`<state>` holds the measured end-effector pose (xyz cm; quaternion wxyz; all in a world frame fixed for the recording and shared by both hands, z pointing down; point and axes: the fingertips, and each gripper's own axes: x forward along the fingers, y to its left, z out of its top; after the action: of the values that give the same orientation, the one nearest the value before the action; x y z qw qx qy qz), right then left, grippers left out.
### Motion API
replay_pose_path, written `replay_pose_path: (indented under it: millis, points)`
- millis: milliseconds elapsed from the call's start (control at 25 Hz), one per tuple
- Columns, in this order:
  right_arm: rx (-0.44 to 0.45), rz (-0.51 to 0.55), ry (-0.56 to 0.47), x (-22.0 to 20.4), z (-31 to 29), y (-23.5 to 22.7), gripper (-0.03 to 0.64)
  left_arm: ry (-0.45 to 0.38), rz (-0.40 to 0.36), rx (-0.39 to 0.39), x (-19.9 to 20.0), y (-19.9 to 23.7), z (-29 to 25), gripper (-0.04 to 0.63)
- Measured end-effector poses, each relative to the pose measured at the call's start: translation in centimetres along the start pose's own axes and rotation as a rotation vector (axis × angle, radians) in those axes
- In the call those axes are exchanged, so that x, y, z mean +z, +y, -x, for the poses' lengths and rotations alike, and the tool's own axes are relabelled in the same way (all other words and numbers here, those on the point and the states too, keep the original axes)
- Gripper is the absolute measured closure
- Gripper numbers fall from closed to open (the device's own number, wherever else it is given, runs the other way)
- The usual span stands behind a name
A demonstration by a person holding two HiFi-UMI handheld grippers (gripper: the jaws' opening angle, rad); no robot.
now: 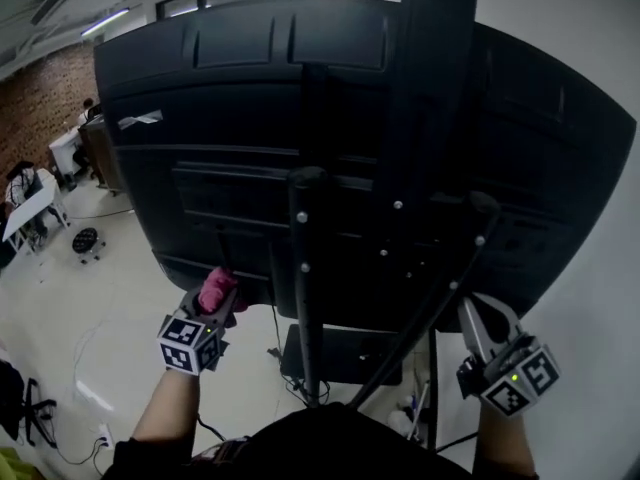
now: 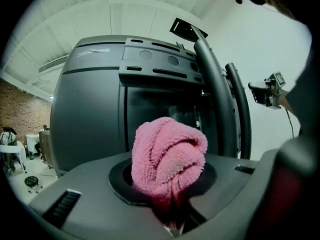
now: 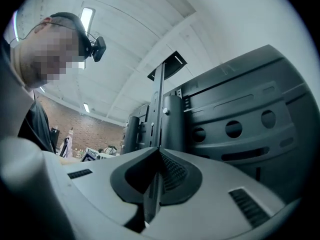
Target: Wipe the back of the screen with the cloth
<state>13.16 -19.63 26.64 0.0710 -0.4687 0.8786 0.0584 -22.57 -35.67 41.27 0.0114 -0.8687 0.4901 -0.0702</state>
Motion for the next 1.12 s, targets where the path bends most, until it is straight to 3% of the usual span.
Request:
replay_pose_path:
  millis: [200, 400, 680, 1120]
  points:
    - [0.004, 0.029, 0.012, -0.6, -2.5, 1.1, 0.615, -0.052, 0.042, -0.05, 1.5, 1.1, 0.6, 0.482]
    - [-0.034, 0.027, 0.021, -0.6, -1.2, 0.3, 0.615, -0.082, 0.06, -0.102, 2.7, -0.3, 0.0, 0.482]
    - [-0.046, 0.013, 0.041, -1.2, -1.3, 0.0, 0.615, -0.09, 0.035, -0.133, 3.8, -1.0, 0.3, 0.482]
    - [-0.109, 0.031, 0.069, -1.6, -3.4, 3.3, 0.615, -0.18, 0.02, -0.315, 6.5, -0.7, 3.5, 0.482]
